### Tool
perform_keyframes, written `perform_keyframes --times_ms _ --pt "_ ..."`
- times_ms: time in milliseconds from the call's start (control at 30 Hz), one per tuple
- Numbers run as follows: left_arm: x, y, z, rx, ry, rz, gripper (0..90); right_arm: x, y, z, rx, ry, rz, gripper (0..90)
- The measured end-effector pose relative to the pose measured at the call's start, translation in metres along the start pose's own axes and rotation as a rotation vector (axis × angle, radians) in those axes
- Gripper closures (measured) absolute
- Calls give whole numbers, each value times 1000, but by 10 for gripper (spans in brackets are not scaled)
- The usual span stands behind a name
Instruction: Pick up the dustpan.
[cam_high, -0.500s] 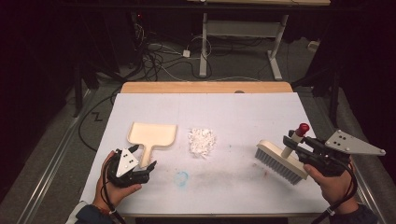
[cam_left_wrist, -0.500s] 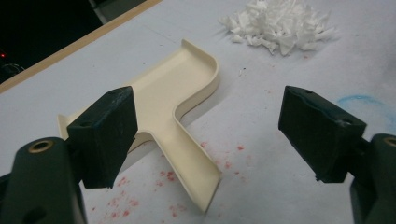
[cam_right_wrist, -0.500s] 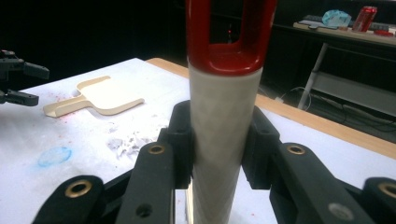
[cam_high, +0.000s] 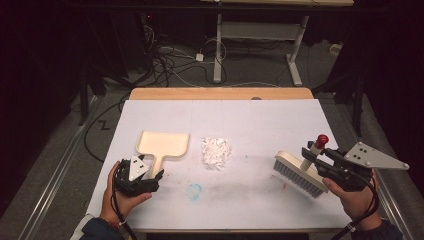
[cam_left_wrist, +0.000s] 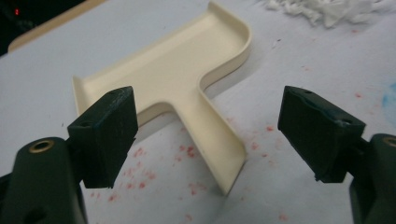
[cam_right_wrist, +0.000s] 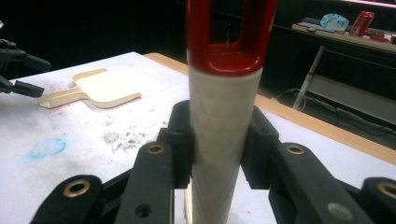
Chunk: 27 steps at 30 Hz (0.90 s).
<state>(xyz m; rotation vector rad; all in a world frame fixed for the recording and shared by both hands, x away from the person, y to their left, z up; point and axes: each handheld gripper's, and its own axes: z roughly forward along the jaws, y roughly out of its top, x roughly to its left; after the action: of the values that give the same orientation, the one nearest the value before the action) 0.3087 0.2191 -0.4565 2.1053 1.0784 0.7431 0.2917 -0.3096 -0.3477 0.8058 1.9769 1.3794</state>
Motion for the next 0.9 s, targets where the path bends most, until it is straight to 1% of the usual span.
perform_keyframes --times_ms 67,100,133,167,200,233,267,300,333,367,400,433,467,533,567,633,667,767,833,900 --pt "3 0 0 22 -23 -60 191 0 0 -1 -3 -9 2 696" --pt "4 1 2 43 -18 -95 191 -1 0 -1 1 -9 4 696" --pt "5 2 5 71 -19 -139 192 -2 -1 -1 3 -12 8 696" --pt "6 2 9 103 -43 -185 192 -2 -1 -1 1 -17 17 696" --pt "7 3 14 116 -60 -223 192 -3 -1 -1 5 -21 20 696" --pt "6 4 18 138 -54 -235 197 -4 -2 -1 7 -19 22 695" --pt "6 6 24 152 -39 -236 201 -5 -2 0 6 -19 20 696" --pt "6 7 29 159 -35 -236 205 -5 -2 0 8 -20 19 695" --pt "7 9 34 172 -20 -233 222 -4 -2 0 14 -20 17 696" --pt "7 11 40 189 -1 -228 234 -4 -2 0 14 -19 11 695" --pt "8 13 45 208 9 -233 257 -4 -2 1 15 -17 9 695" --pt "10 14 50 227 30 -236 279 -4 -2 1 20 -13 8 696" --pt "12 14 52 229 25 -237 295 -3 -2 1 23 -6 12 696" --pt "16 14 55 222 7 -257 320 -4 -3 2 26 4 11 696" --pt "17 15 55 218 -3 -259 337 -4 -3 3 31 13 15 696" --pt "18 14 56 210 -24 -253 397 -3 -4 4 35 16 19 695" --pt "19 14 57 210 -39 -261 418 -2 -4 5 37 17 15 696" --pt "21 16 58 218 -43 -266 493 -1 -4 5 37 21 16 695" --pt "23 17 59 223 -55 -248 563 -1 -4 5 31 16 14 695" --pt "27 17 59 222 -73 -240 631 0 -4 5 28 20 9 695"
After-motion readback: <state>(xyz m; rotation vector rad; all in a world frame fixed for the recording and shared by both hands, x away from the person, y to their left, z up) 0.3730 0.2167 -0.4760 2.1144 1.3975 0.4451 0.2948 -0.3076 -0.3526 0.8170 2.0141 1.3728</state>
